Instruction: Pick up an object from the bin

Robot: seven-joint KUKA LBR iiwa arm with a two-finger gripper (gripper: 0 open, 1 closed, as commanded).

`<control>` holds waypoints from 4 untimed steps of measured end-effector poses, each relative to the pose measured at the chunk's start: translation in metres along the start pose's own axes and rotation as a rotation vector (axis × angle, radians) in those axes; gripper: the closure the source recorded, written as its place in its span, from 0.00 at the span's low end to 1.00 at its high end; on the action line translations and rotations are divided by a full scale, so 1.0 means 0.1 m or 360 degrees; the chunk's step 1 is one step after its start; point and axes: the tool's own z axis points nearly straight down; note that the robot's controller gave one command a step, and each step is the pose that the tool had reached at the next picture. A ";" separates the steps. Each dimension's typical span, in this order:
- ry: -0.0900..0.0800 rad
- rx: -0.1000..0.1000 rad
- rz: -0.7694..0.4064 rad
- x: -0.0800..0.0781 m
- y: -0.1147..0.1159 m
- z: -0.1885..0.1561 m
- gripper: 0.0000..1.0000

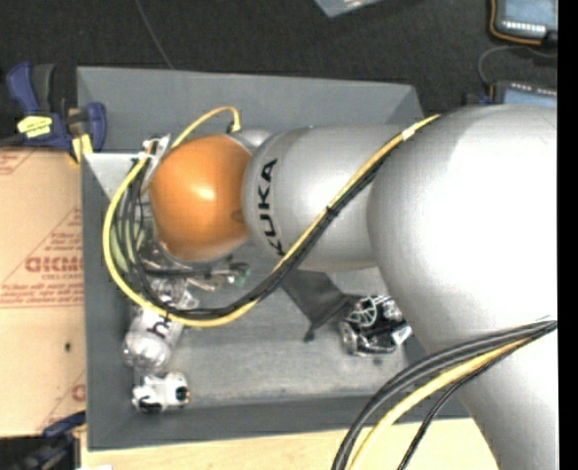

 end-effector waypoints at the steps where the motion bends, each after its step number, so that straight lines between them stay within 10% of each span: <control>1: 0.0000 0.0000 0.0001 0.00 0.00 0.00 1.00; 4: 0.0003 -0.0008 0.0008 0.01 0.01 -0.27 1.00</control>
Offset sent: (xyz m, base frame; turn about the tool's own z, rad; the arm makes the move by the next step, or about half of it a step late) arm 0.0000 0.0000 0.0085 0.0000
